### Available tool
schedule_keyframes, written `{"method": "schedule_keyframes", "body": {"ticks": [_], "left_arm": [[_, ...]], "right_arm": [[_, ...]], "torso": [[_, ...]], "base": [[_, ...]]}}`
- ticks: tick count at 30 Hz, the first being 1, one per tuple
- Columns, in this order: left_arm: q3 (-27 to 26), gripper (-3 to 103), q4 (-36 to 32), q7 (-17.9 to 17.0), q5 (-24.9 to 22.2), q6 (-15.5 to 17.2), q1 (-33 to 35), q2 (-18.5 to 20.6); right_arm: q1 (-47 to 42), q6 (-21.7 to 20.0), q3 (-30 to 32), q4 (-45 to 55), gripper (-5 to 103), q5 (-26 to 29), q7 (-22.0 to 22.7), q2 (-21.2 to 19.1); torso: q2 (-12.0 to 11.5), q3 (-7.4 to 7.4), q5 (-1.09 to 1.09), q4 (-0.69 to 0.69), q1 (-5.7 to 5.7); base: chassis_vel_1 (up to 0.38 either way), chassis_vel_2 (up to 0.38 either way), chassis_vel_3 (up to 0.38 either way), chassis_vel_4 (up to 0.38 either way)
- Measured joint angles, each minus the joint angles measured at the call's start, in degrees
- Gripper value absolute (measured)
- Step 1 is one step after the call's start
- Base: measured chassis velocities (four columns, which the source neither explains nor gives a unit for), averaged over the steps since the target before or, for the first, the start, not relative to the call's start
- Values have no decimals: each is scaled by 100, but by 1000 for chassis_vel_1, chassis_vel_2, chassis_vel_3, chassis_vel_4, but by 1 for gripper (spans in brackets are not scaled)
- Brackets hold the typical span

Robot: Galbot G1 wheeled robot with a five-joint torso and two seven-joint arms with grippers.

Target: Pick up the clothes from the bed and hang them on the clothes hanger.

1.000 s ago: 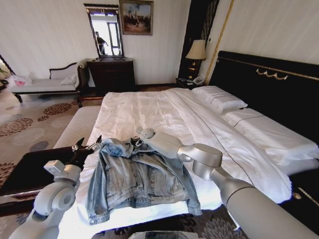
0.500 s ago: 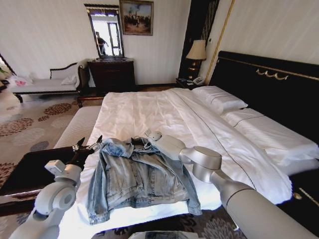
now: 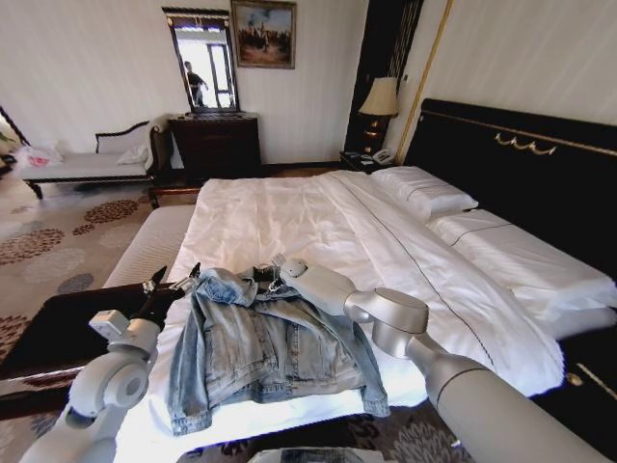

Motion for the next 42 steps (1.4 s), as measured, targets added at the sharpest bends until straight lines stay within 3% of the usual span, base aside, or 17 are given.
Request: {"method": "schedule_keyframes", "body": {"ticks": [12,24,42], "left_arm": [[42,100,-77,-18,-26,1,-32,29],[-225,100,-320,-153,-362,68,2,93],[-204,100,-401,-178,-369,95,35,65]], "right_arm": [[-200,499,100,-53,100,-98,-20,1],[30,598,-56,82,100,-533,-81,4],[-31,799,-182,82,100,-731,-196,2]], "torso": [[0,0,0,0,0],[0,0,0,2,0],[0,0,0,1,0]], "base": [[0,0,0,0],[0,0,0,0],[0,0,0,0]]}}
